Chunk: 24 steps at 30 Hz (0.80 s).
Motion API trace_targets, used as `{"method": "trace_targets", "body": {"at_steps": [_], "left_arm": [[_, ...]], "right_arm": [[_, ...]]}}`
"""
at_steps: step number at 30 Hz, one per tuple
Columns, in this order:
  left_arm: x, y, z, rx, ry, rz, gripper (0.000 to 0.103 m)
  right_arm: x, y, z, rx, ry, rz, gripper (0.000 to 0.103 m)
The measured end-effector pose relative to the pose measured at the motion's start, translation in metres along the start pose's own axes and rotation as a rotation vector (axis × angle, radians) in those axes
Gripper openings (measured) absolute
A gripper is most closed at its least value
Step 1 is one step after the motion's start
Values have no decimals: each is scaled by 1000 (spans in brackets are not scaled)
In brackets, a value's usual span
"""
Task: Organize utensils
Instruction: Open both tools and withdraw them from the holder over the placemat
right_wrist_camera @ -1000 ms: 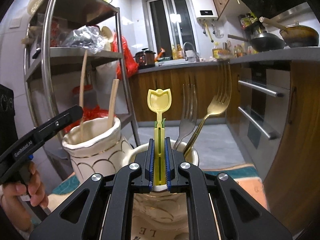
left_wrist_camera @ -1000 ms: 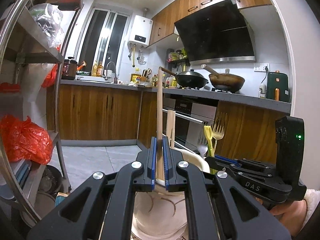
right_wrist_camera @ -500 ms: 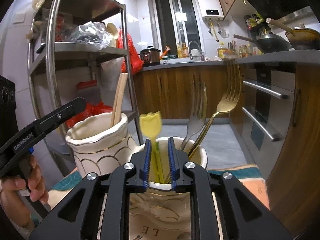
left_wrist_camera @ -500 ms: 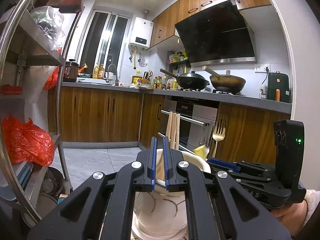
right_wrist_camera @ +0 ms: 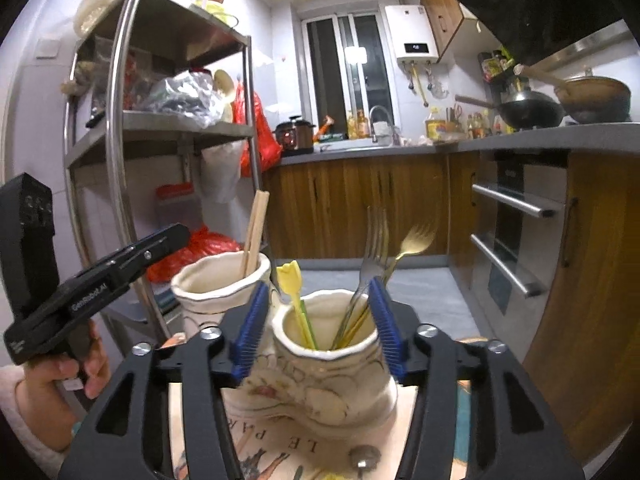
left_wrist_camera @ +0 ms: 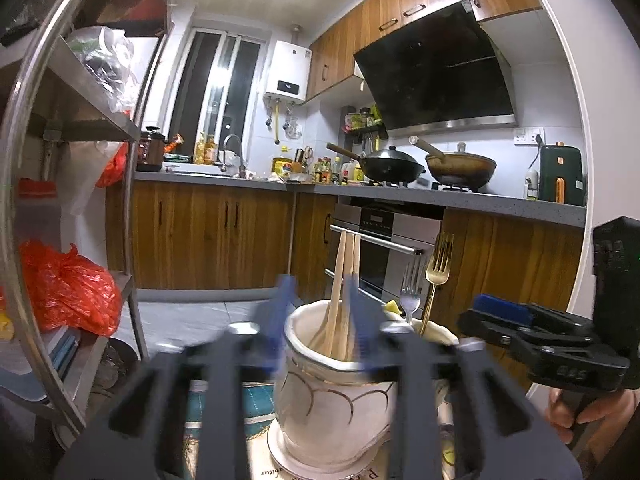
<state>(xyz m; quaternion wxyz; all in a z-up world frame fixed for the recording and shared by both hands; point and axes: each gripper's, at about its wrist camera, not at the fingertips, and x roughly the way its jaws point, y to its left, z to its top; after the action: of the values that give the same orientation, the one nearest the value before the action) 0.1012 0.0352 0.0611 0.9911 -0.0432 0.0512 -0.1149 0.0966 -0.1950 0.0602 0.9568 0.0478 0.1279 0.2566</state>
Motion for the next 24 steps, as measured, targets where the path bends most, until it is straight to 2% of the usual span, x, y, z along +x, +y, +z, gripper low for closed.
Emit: {"method": "trace_targets", "body": {"at_steps": [2,3,5,8,10,12,24], "left_arm": [[-7,-1,1,-8,-9,3,51],[-11,-2,1,-10,-10,4,54],[-18,-5,2,-9,-12,10,58],[-34,-11,0,8,-25,35,76],[-45,-15,0,13,-33,46,82],[-53,-16,-1,0,-29,56,96],[-77,-25,-26,26,66,113,98]], "right_arm": [[-11,-1,-1,10,-11,-3,69],[-15,-1,-3,13,-14,-6,70],[-22,-3,-5,19,-18,-10,84],[-33,-7,-12,33,-8,-14,88],[-37,-10,-16,36,1,-20,93],[-43,-12,-22,45,4,-27,96],[-69,-6,-38,16,-14,-71,98]]}}
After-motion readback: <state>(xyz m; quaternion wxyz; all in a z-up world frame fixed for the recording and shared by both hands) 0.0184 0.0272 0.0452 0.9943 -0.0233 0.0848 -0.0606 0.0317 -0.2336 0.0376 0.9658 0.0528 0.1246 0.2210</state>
